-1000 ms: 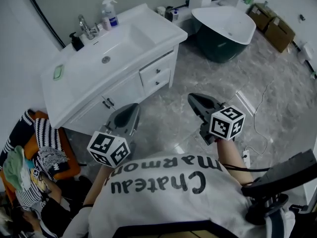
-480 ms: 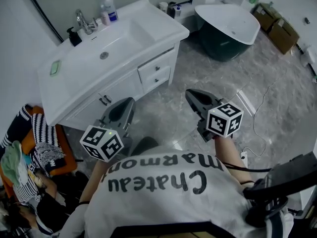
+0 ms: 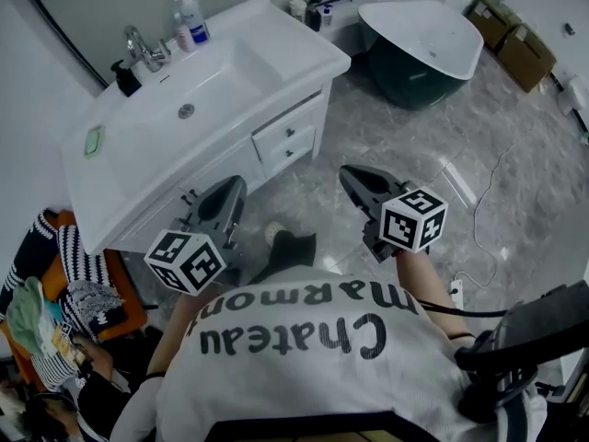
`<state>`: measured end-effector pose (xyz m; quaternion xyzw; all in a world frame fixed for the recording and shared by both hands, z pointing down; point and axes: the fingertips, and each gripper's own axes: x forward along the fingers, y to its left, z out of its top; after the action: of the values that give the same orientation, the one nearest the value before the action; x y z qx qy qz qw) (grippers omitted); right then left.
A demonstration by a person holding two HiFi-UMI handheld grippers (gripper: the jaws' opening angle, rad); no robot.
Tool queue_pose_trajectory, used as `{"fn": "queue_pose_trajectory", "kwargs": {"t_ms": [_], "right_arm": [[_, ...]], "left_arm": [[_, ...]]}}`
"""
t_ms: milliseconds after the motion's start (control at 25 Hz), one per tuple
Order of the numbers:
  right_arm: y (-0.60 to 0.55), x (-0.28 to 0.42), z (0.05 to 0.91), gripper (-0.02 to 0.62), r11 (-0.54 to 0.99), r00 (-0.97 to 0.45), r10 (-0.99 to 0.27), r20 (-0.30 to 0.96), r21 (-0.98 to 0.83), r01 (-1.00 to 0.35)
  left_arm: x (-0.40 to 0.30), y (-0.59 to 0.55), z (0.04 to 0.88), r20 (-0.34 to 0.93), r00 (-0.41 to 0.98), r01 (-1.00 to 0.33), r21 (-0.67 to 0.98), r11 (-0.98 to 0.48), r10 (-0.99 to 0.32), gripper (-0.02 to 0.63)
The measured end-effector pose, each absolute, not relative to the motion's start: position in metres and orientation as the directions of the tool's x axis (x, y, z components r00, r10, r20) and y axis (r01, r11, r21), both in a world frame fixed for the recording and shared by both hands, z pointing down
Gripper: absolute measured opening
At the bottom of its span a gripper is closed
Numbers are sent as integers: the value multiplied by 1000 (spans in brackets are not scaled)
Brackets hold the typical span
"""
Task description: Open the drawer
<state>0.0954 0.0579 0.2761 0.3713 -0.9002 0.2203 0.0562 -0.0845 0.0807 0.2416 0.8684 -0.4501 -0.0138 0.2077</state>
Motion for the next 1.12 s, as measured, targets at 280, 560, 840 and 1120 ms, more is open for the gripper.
{"fn": "queue_pose_trajectory", "kwargs": {"t_ms": [280,560,840,1120], "right_arm": [[7,84,284,8,635,-730,-631,263,-365,-680],[-39,73,316,9,609,-728,-616,299,-405,-682],[-78,65,353,9,574,-725,-604,331,-451,-684],[-107,57,407,9,557,-716,-603,352,-457,-693]], "left_arm": [[-82,30,252,194,610,-773,360,-523,-768,9],[-96,-9,289,255,612,-772,400,-494,-749,9],[-108,-33,315,270,593,-785,405,-469,-758,9],[-104,-42,361,265,597,-778,421,-466,-757,9]]}}
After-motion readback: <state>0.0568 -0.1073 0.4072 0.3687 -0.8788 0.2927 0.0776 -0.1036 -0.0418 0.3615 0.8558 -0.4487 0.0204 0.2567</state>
